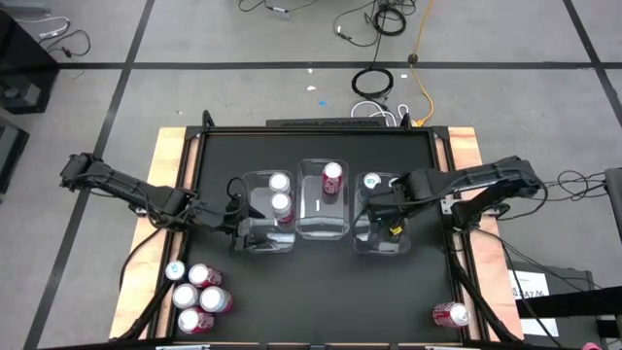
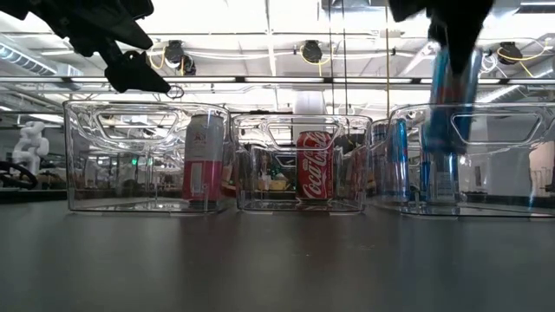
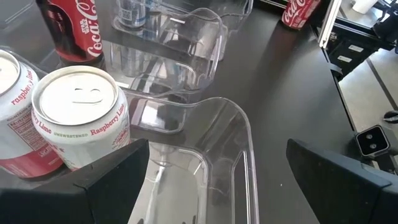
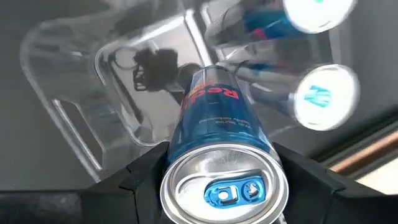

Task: Sort soda cans
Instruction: Put the right silver blue soda can into the middle right transparent bin

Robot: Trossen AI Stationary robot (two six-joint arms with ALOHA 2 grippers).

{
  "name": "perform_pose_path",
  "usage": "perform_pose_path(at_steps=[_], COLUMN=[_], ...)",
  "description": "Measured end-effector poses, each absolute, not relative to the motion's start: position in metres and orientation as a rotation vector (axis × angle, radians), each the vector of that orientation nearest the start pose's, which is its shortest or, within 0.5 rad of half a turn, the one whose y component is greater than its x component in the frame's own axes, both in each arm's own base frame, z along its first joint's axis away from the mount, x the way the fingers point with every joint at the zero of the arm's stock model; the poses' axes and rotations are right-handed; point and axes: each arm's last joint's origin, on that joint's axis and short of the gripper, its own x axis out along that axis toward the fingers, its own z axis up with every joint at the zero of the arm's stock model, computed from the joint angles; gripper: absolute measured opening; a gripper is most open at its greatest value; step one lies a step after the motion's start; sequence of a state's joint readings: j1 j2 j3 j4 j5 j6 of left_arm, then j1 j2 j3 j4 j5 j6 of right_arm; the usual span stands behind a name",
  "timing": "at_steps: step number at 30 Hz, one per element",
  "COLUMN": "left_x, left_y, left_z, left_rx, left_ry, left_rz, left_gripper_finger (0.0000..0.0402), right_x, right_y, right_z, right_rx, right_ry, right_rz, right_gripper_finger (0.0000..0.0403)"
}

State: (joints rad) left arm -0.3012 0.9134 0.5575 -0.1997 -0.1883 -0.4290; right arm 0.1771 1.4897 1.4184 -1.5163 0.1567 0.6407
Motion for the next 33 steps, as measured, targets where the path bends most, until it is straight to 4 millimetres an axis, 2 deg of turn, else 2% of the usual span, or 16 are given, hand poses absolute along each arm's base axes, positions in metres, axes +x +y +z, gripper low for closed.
perform_pose_path(at_steps=[7,13,23,33], left_x=[0.184,0.184,0.184,0.184], left_y=[-0.052,-0.051,-0.051,-0.050], left_z=[0.233,0.233,0.233,0.233], left_rx=[-0.283,-0.279,-0.275,-0.270], left_ry=[0.553,0.548,0.544,0.538], left_rz=[0.007,0.022,0.036,0.054], left_gripper_finger=[0.0386,0.0386,0.0386,0.0386], right_x=[0.238,0.230,0.234,0.236], right_y=[0.019,-0.002,-0.018,-0.022], right_z=[0.271,0.252,0.250,0.249], right_rx=[0.300,0.347,0.389,0.391], right_ry=[1.528,1.615,1.557,1.541], right_rz=[-0.451,-0.446,-0.429,-0.431], right_gripper_finger=[0.0232,0.0233,0.0242,0.0262])
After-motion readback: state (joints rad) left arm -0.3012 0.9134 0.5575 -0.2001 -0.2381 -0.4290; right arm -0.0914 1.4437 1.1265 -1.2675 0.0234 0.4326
